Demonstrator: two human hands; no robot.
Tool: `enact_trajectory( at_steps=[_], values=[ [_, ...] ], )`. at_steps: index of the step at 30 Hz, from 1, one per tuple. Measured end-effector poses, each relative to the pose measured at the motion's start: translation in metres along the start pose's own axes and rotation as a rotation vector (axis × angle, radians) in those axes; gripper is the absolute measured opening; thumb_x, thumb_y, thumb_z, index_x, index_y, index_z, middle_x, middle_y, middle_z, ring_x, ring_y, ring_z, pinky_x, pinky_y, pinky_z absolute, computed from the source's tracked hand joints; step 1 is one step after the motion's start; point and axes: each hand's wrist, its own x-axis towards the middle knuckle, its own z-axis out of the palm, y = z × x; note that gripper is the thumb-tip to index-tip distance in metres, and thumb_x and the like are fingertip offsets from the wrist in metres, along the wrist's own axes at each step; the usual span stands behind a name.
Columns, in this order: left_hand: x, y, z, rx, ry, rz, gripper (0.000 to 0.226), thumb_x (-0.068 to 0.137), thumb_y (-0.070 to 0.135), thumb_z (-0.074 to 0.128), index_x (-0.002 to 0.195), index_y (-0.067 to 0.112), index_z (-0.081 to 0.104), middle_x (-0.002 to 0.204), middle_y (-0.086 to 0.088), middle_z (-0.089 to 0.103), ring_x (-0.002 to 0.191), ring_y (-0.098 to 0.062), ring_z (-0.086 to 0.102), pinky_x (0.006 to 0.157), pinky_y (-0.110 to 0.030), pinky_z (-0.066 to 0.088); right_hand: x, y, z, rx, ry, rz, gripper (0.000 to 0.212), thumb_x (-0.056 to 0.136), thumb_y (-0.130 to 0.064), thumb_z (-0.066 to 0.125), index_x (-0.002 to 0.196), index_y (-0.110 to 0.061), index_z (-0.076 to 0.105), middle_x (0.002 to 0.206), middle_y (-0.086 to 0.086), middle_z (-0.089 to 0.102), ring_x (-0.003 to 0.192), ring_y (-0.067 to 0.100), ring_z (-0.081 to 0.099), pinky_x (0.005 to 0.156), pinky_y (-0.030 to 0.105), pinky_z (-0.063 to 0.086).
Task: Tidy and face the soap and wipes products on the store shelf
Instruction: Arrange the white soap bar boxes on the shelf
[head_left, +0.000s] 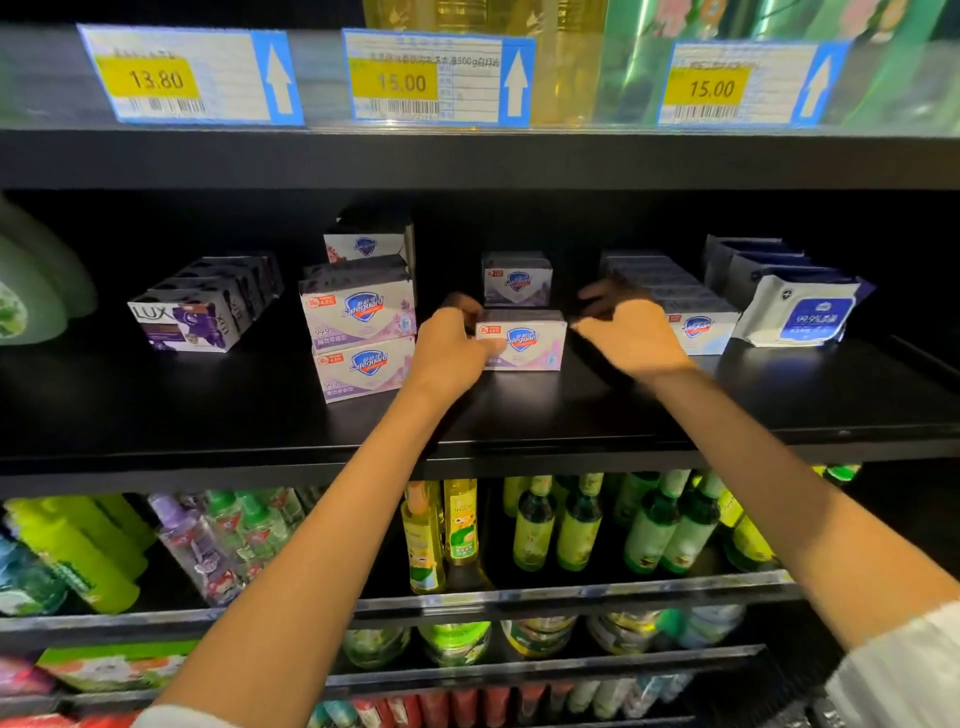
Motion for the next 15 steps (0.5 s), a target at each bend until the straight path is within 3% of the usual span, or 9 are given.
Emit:
enact_trajectory(
  at_steps=[2, 4, 7, 12, 15],
  values=[
    [0.01, 0.0, 0.01, 0.024, 0.024, 0.008, 0.032, 0.095, 0.012, 0.075, 0.123, 0.009, 0.06, 0.125, -0.011, 0.068, 0.108, -0.018, 0.067, 0.084, -0.028, 0.058, -0.035, -0.005, -0.011, -0.01, -0.08, -0.029, 0.037, 0.096, -0.033, 0.074, 0.129, -0.02, 0.068, 0.116, -0.007, 0.067, 0.109, 0.01, 0.062, 0.097, 0.023, 0.045],
    [0.023, 0.0, 0.019, 0.044, 0.034, 0.031, 0.034, 0.094, 0.01, 0.076, 0.124, 0.009, 0.06, 0.126, -0.008, 0.067, 0.107, -0.016, 0.065, 0.084, -0.027, 0.057, -0.063, -0.006, -0.017, -0.012, -0.176, -0.084, 0.04, 0.095, -0.044, 0.072, 0.131, -0.029, 0.065, 0.124, -0.013, 0.065, 0.116, 0.004, 0.059, 0.1, 0.023, 0.043],
    [0.046, -0.002, 0.025, 0.107, 0.045, 0.043, 0.042, 0.089, 0.012, 0.082, 0.126, 0.009, 0.064, 0.131, -0.013, 0.068, 0.12, -0.027, 0.066, 0.1, -0.038, 0.057, -0.088, -0.003, -0.025, -0.093, -0.225, -0.115, 0.052, 0.093, -0.059, 0.067, 0.137, -0.032, 0.062, 0.132, -0.019, 0.058, 0.123, 0.001, 0.051, 0.102, 0.021, 0.036],
    [0.076, -0.004, 0.032, 0.1, 0.075, 0.027, 0.046, 0.087, 0.006, 0.082, 0.129, -0.002, 0.067, 0.131, -0.021, 0.069, 0.123, -0.035, 0.066, 0.108, -0.039, 0.05, -0.1, 0.007, -0.029, -0.187, -0.359, -0.155, 0.085, 0.073, -0.093, 0.05, 0.143, -0.045, 0.054, 0.151, -0.021, 0.049, 0.143, 0.004, 0.04, 0.119, 0.036, 0.037],
    [0.086, -0.006, 0.036, 0.012, 0.114, -0.022, 0.045, 0.086, 0.002, 0.082, 0.129, -0.001, 0.068, 0.129, -0.021, 0.071, 0.122, -0.033, 0.067, 0.106, -0.038, 0.051, -0.098, 0.007, -0.03, -0.207, -0.386, -0.148, 0.09, 0.068, -0.096, 0.05, 0.144, -0.048, 0.054, 0.158, -0.023, 0.043, 0.149, 0.001, 0.03, 0.123, 0.041, 0.031]
  ],
)
